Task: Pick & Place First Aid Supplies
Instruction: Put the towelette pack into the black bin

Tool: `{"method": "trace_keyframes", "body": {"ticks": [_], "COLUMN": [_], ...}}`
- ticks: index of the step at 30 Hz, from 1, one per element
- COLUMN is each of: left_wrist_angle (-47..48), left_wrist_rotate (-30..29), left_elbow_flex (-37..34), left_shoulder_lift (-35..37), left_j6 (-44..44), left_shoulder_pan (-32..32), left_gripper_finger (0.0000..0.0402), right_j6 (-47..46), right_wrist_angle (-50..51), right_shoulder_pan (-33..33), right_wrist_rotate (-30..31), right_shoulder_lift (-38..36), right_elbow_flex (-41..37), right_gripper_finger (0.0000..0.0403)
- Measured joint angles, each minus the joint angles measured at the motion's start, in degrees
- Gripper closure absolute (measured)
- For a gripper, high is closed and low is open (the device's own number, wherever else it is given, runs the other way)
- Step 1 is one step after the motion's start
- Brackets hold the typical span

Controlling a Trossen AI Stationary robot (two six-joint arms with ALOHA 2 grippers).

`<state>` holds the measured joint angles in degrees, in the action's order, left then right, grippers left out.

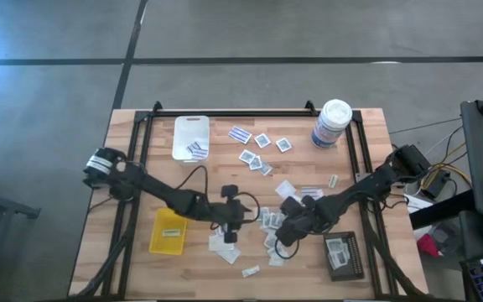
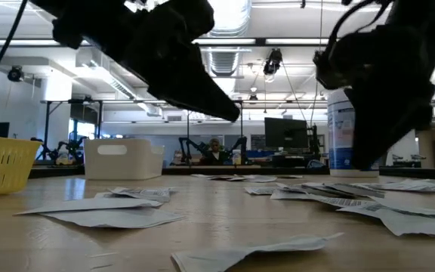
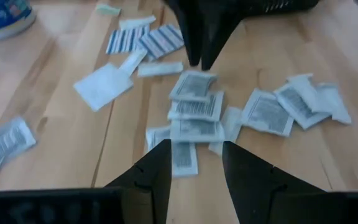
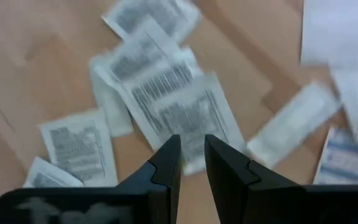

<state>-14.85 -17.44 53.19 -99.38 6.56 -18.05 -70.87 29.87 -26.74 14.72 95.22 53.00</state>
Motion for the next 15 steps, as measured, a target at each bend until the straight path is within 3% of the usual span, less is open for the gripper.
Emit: {"method": "trace_keyframes", "body": {"ticks": [7,15], "left_wrist_angle": [-1.7,-1.9], "left_wrist_rotate": [0.0,0.0], "left_elbow_flex": [0.0,0.0], "left_shoulder_lift": [-3.8,-7.0], "left_j6": [-0.9,-0.7], "left_shoulder_pan": [1.4,2.6], "left_gripper_finger": [0.0264,0.0264], "right_j6": [-6.2,-8.5], "right_wrist_angle": [-0.1,-1.9], "right_shoulder_pan": [-0.4,0.1], "right_wrist_rotate": [-3.4,0.2], "right_shoulder_lift": [0.0,1.4], "right_elbow_flex": [-2.4,-4.7], "right_gripper_finger": [0.0335,0.0335]}}
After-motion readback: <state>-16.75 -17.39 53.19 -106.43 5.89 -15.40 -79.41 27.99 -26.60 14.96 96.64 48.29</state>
